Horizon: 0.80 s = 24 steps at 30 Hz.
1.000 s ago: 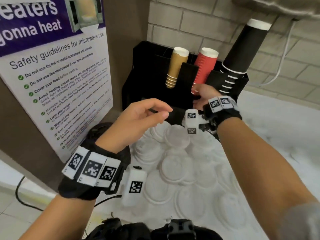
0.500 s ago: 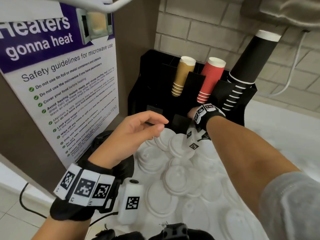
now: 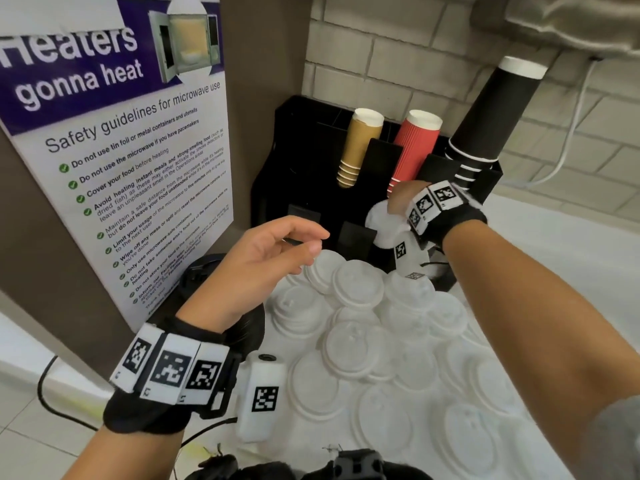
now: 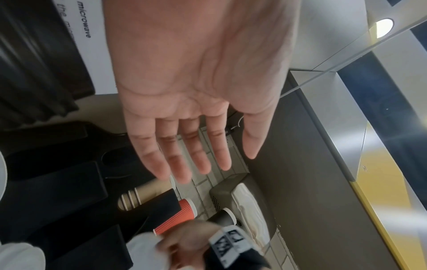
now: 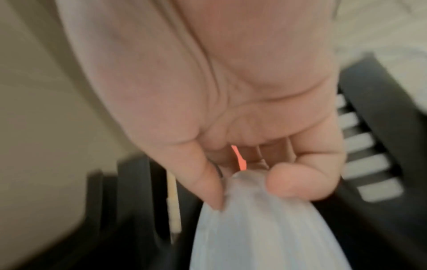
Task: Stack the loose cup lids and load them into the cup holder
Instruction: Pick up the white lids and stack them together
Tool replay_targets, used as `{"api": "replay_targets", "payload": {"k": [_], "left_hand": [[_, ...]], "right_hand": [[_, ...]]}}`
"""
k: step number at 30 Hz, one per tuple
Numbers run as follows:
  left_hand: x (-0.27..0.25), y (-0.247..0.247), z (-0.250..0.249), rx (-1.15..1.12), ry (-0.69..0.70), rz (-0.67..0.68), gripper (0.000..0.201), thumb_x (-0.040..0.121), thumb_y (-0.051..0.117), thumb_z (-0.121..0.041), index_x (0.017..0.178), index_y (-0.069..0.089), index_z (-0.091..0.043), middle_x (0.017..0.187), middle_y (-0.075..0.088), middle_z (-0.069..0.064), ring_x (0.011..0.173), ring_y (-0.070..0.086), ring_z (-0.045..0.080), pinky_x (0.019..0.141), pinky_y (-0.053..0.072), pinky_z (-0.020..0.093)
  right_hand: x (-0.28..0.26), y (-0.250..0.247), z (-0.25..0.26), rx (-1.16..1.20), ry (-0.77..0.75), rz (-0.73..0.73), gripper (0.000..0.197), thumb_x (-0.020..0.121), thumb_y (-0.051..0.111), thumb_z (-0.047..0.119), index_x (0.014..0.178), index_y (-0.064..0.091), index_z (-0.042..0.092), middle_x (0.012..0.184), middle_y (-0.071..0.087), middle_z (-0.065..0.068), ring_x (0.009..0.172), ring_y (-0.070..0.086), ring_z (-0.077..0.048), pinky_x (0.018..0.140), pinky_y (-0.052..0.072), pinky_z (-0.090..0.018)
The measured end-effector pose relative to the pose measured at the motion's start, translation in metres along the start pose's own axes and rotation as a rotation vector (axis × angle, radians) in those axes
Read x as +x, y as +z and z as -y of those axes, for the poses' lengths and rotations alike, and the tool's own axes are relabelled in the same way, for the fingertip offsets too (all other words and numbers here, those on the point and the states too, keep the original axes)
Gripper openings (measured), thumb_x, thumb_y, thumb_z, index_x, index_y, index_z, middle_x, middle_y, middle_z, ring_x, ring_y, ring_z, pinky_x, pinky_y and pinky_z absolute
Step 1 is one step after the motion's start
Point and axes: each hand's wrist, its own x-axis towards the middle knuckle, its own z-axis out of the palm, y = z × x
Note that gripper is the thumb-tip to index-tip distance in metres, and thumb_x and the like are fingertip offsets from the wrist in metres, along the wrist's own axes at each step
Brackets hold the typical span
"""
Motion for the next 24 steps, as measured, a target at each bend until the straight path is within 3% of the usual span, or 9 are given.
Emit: {"api": "replay_targets", "payload": {"k": [3, 5, 8, 11, 13, 16, 20, 24], "left_hand": [[0.002, 0.006, 0.002, 0.007, -0.011, -0.062, 0.031, 0.08, 0.064, -0.039, 0.111, 0.065, -0.034, 0.11, 0.065, -0.008, 0.096, 0.063, 0.009, 0.085, 0.053, 0.026], [0.004, 0.012, 0.002, -0.012, -0.029, -0.102, 0.043, 0.08, 0.068, -0.04, 0.121, 0.057, -0.036, 0.118, 0.061, -0.009, 0.103, 0.062, 0.006, 0.093, 0.052, 0.033], [0.008, 0.022, 0.0, -0.1, -0.072, -0.131, 0.069, 0.074, 0.072, -0.041, 0.136, 0.04, -0.037, 0.131, 0.053, -0.007, 0.115, 0.058, 0.008, 0.105, 0.045, 0.041], [0.011, 0.033, -0.002, -0.279, -0.07, -0.147, 0.079, 0.08, 0.074, -0.034, 0.146, 0.031, -0.028, 0.138, 0.053, -0.001, 0.123, 0.056, 0.012, 0.106, 0.044, 0.039], [0.012, 0.036, -0.002, -0.455, -0.082, -0.151, 0.073, 0.079, 0.063, -0.029, 0.146, 0.035, -0.027, 0.137, 0.056, 0.001, 0.124, 0.056, 0.015, 0.099, 0.049, 0.034], [0.009, 0.039, 0.0, -0.632, -0.112, -0.079, 0.063, 0.082, 0.057, -0.028, 0.142, 0.042, -0.034, 0.126, 0.063, 0.001, 0.118, 0.061, 0.018, 0.09, 0.054, 0.036], [0.005, 0.041, 0.004, -0.731, -0.107, -0.033, 0.059, 0.083, 0.054, -0.019, 0.14, 0.044, -0.032, 0.114, 0.069, 0.003, 0.109, 0.066, 0.024, 0.086, 0.056, 0.049], [0.003, 0.033, 0.006, -0.806, -0.123, -0.11, 0.051, 0.077, 0.054, -0.015, 0.126, 0.053, -0.029, 0.11, 0.065, 0.006, 0.111, 0.062, 0.027, 0.094, 0.051, 0.056]], "right_hand": [[-0.019, -0.027, -0.008, 0.232, 0.046, -0.09, 0.037, 0.096, 0.043, 0.013, 0.131, 0.049, 0.001, 0.109, 0.052, -0.016, 0.1, 0.051, -0.03, 0.079, 0.035, -0.031], [-0.044, -0.037, -0.009, 0.453, -0.009, -0.098, 0.035, 0.096, 0.041, 0.012, 0.131, 0.047, 0.007, 0.105, 0.05, -0.01, 0.093, 0.049, -0.023, 0.078, 0.042, -0.034], [-0.097, -0.03, 0.005, 1.066, -0.191, 0.04, 0.029, 0.097, 0.045, 0.008, 0.123, 0.052, 0.019, 0.111, 0.057, -0.012, 0.088, 0.056, -0.019, 0.066, 0.05, -0.028], [-0.133, -0.007, 0.021, 1.398, -0.386, 0.229, 0.029, 0.099, 0.043, 0.005, 0.123, 0.051, 0.017, 0.105, 0.057, -0.015, 0.08, 0.058, -0.018, 0.059, 0.051, -0.022], [-0.144, 0.007, 0.028, 1.465, -0.462, 0.3, 0.035, 0.098, 0.042, 0.005, 0.132, 0.046, 0.014, 0.099, 0.059, -0.013, 0.079, 0.061, -0.016, 0.062, 0.053, -0.022], [-0.153, 0.018, 0.035, 1.478, -0.441, 0.313, 0.037, 0.099, 0.043, 0.007, 0.136, 0.043, 0.017, 0.099, 0.064, -0.01, 0.084, 0.066, -0.015, 0.068, 0.056, -0.025], [-0.157, 0.024, 0.046, 1.207, -0.425, 0.179, 0.031, 0.098, 0.052, 0.023, 0.128, 0.046, 0.022, 0.097, 0.073, -0.003, 0.091, 0.07, -0.014, 0.071, 0.059, -0.032], [-0.14, 0.021, 0.044, 1.013, -0.345, -0.024, 0.045, 0.089, 0.062, 0.038, 0.129, 0.047, 0.024, 0.101, 0.067, 0.007, 0.09, 0.066, -0.007, 0.065, 0.057, -0.021]]}}
